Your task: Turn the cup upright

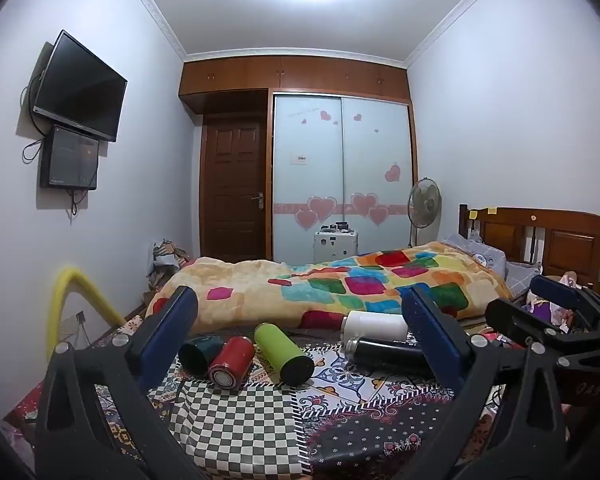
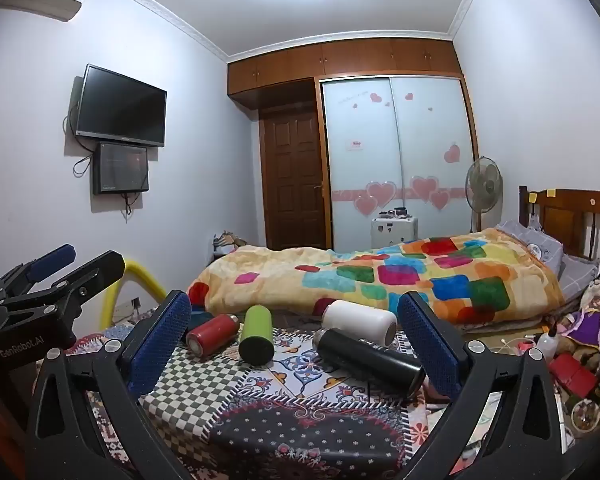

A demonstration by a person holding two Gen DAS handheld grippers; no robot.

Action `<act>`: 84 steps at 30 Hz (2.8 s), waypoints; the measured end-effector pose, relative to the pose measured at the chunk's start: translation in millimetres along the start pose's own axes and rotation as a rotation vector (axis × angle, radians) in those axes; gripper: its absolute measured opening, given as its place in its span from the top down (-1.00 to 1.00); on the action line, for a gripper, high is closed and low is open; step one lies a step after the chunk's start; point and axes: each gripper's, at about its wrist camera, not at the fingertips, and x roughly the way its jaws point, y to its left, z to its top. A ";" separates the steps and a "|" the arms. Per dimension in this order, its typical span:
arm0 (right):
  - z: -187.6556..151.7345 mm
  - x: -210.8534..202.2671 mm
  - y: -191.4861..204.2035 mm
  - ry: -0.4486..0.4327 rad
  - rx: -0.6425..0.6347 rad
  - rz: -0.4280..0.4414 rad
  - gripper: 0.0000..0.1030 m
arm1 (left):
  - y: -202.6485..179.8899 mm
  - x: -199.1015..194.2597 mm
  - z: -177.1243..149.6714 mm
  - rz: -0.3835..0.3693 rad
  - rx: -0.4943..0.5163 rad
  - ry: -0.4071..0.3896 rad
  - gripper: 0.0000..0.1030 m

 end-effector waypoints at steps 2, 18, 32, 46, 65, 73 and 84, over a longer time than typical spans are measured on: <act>0.3 0.2 0.3 0.003 0.000 0.000 -1.00 | 1.4 0.9 0.2 -0.008 -0.002 0.011 -1.00; 2.0 0.3 2.2 0.004 -0.005 -0.001 -1.00 | 1.7 3.0 -1.3 -0.003 0.004 0.000 -1.00; 1.9 -0.3 3.7 0.004 -0.006 0.000 -1.00 | -0.6 -3.7 -1.4 -0.013 0.018 -0.022 -1.00; 1.7 -2.1 4.3 0.004 -0.009 0.000 -1.00 | 2.8 -3.0 -1.0 -0.009 0.006 -0.023 -1.00; 2.6 -1.6 4.6 0.004 -0.010 0.000 -1.00 | 4.5 -3.8 0.1 -0.008 0.000 -0.020 -1.00; 2.6 -1.1 8.2 0.003 -0.016 0.001 -1.00 | 5.7 -3.9 -0.3 -0.006 -0.003 -0.022 -1.00; -0.1 3.3 8.5 0.009 -0.008 0.006 -1.00 | 7.1 -3.5 -0.7 -0.006 -0.006 -0.021 -1.00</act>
